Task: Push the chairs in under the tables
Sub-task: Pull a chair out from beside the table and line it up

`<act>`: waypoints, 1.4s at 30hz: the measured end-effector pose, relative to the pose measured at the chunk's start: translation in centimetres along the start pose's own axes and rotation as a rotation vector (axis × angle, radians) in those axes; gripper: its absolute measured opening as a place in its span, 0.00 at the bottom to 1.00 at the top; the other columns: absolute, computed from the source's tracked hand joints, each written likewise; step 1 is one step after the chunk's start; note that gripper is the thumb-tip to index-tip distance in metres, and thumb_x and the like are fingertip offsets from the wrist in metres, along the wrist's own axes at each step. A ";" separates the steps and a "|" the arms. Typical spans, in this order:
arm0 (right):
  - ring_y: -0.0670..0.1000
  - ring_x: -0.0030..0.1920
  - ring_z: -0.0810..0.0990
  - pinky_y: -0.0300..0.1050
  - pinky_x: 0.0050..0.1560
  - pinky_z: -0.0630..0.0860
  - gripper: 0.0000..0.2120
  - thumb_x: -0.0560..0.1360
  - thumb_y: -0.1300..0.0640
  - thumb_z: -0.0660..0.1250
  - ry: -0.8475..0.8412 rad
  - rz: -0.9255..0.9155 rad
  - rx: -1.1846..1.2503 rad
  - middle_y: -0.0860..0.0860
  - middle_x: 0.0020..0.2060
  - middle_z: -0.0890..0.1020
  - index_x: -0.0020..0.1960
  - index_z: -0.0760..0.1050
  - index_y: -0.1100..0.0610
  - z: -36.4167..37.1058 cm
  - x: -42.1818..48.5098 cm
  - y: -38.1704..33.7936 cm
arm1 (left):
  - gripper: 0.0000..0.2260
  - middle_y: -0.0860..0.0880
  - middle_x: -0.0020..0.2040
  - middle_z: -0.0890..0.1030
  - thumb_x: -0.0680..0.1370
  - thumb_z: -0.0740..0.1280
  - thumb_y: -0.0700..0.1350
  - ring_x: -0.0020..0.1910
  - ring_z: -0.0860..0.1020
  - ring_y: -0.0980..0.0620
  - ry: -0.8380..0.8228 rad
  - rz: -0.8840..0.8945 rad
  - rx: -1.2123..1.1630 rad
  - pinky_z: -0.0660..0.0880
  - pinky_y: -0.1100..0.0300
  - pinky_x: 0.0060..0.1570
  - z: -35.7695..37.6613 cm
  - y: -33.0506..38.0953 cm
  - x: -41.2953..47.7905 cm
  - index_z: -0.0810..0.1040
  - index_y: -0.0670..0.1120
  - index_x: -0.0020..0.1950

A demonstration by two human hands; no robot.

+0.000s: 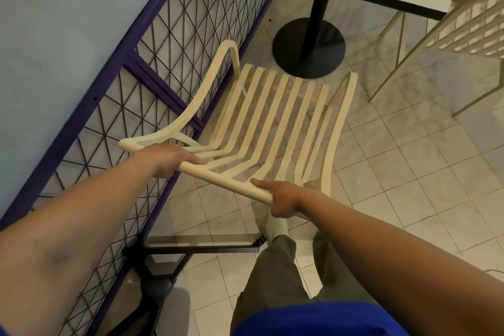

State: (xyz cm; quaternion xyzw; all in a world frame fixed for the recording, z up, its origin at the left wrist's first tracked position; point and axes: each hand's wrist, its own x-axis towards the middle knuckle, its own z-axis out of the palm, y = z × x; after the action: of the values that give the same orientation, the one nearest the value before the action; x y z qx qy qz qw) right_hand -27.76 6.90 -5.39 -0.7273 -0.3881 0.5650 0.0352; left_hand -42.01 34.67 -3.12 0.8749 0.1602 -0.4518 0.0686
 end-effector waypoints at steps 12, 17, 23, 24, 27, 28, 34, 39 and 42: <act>0.58 0.62 0.74 0.54 0.64 0.72 0.45 0.73 0.64 0.67 -0.008 0.005 -0.004 0.56 0.68 0.73 0.80 0.48 0.39 0.6 -0.1 -0.2 | 0.40 0.54 0.65 0.75 0.77 0.63 0.33 0.54 0.77 0.51 0.025 0.010 -0.013 0.78 0.52 0.51 0.7 -0.2 -0.6 0.61 0.76 0.73; 0.58 0.63 0.73 0.53 0.64 0.72 0.45 0.73 0.65 0.67 -0.006 -0.001 0.020 0.56 0.68 0.72 0.80 0.49 0.39 0.5 0.0 -0.3 | 0.40 0.54 0.63 0.76 0.78 0.63 0.34 0.52 0.77 0.51 0.035 0.014 0.001 0.79 0.52 0.49 0.7 -0.4 -0.5 0.59 0.78 0.72; 0.58 0.62 0.73 0.53 0.63 0.72 0.45 0.74 0.65 0.67 -0.010 -0.010 0.017 0.56 0.67 0.72 0.80 0.48 0.40 0.3 0.2 -0.6 | 0.39 0.55 0.66 0.76 0.78 0.64 0.35 0.56 0.77 0.51 0.060 -0.006 0.028 0.78 0.52 0.50 0.4 -0.4 -0.9 0.60 0.77 0.73; 0.58 0.62 0.74 0.53 0.63 0.72 0.45 0.74 0.65 0.67 -0.013 -0.015 0.001 0.56 0.67 0.72 0.80 0.47 0.40 0.4 0.2 -0.6 | 0.39 0.55 0.66 0.76 0.78 0.64 0.35 0.56 0.77 0.51 0.066 -0.016 0.034 0.78 0.52 0.50 0.4 -0.3 -1.0 0.60 0.76 0.73; 0.58 0.62 0.74 0.53 0.62 0.71 0.44 0.75 0.63 0.67 -0.020 -0.018 -0.031 0.57 0.67 0.73 0.81 0.46 0.41 0.3 0.2 -0.4 | 0.40 0.54 0.66 0.77 0.77 0.64 0.34 0.55 0.78 0.50 0.078 -0.050 0.041 0.77 0.54 0.46 0.4 0.3 -1.3 0.60 0.75 0.74; 0.58 0.62 0.74 0.53 0.62 0.71 0.44 0.75 0.62 0.67 -0.016 -0.017 -0.037 0.57 0.67 0.73 0.81 0.46 0.41 0.3 0.1 -0.3 | 0.40 0.54 0.65 0.77 0.77 0.64 0.33 0.55 0.78 0.50 0.073 -0.062 0.035 0.76 0.55 0.44 0.4 0.4 -1.4 0.60 0.75 0.74; 0.57 0.64 0.73 0.52 0.64 0.68 0.41 0.76 0.55 0.69 0.009 -0.035 -0.044 0.56 0.69 0.72 0.81 0.49 0.44 0.2 -0.4 -0.1 | 0.35 0.54 0.67 0.76 0.77 0.68 0.44 0.58 0.77 0.49 0.053 -0.075 -0.020 0.77 0.51 0.54 0.2 0.9 -2.1 0.61 0.73 0.75; 0.58 0.70 0.69 0.54 0.69 0.64 0.41 0.76 0.48 0.70 0.007 -0.070 -0.072 0.54 0.74 0.68 0.81 0.50 0.46 -0.5 -1.3 -0.2 | 0.34 0.54 0.67 0.77 0.74 0.74 0.52 0.57 0.76 0.51 0.025 -0.073 -0.085 0.77 0.52 0.55 -0.6 2.0 -2.7 0.64 0.68 0.76; 0.58 0.74 0.65 0.54 0.72 0.61 0.41 0.76 0.44 0.69 0.021 -0.097 -0.100 0.54 0.77 0.64 0.81 0.51 0.48 -1.2 -2.2 -0.3 | 0.34 0.53 0.68 0.76 0.73 0.76 0.53 0.56 0.75 0.52 0.014 -0.076 -0.149 0.74 0.55 0.55 -1.5 2.9 -3.1 0.66 0.66 0.76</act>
State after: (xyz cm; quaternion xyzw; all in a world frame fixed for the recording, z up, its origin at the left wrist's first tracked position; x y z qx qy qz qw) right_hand -26.99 6.26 -3.04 -0.7142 -0.4503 0.5350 0.0303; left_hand -41.59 31.70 0.18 0.8639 0.2269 -0.4348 0.1150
